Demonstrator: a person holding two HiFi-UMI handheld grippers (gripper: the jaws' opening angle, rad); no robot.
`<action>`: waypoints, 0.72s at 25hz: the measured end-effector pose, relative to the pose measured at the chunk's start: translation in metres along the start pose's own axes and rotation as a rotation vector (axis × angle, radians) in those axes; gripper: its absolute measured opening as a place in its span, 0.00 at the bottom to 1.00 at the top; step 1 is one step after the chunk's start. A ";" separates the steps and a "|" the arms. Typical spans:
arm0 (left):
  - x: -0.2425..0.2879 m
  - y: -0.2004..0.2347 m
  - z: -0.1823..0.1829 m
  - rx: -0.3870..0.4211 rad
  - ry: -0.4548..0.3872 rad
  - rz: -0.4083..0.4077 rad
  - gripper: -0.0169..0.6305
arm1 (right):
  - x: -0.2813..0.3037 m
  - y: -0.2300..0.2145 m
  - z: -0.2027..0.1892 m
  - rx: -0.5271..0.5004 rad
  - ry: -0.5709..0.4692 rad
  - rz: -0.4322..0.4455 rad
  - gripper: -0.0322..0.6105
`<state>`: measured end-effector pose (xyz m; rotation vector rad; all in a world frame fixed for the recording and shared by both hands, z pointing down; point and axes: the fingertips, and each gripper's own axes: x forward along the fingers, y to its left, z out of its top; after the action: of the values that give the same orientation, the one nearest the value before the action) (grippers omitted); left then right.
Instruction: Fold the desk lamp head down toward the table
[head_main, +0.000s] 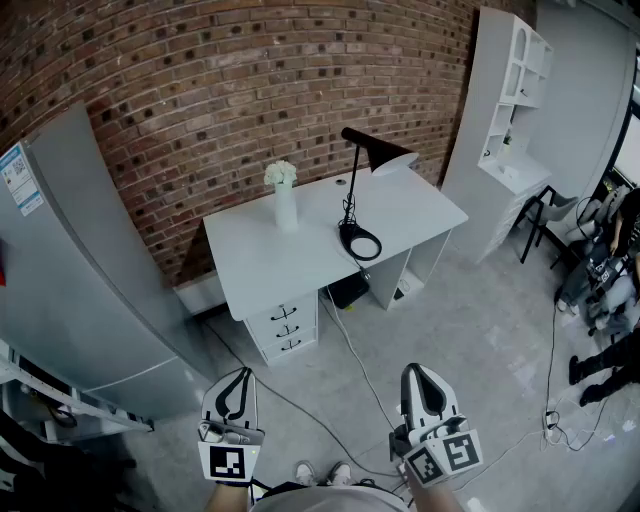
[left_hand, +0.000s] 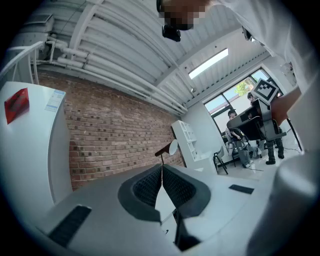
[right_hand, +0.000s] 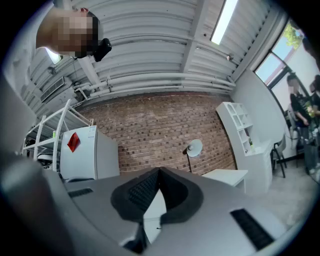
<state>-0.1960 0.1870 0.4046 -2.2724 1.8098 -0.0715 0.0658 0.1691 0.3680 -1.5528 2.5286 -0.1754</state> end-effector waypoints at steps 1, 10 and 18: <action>0.001 0.001 0.000 0.000 0.000 0.000 0.05 | 0.002 0.001 0.000 0.000 0.000 0.001 0.08; 0.003 0.004 -0.001 -0.009 -0.009 -0.009 0.05 | 0.007 0.007 0.004 0.013 -0.019 0.009 0.08; 0.009 0.004 -0.003 -0.034 -0.014 -0.017 0.05 | 0.007 0.004 0.004 0.000 -0.008 -0.005 0.08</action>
<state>-0.1980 0.1770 0.4055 -2.3058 1.7977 -0.0281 0.0596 0.1649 0.3630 -1.5563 2.5187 -0.1692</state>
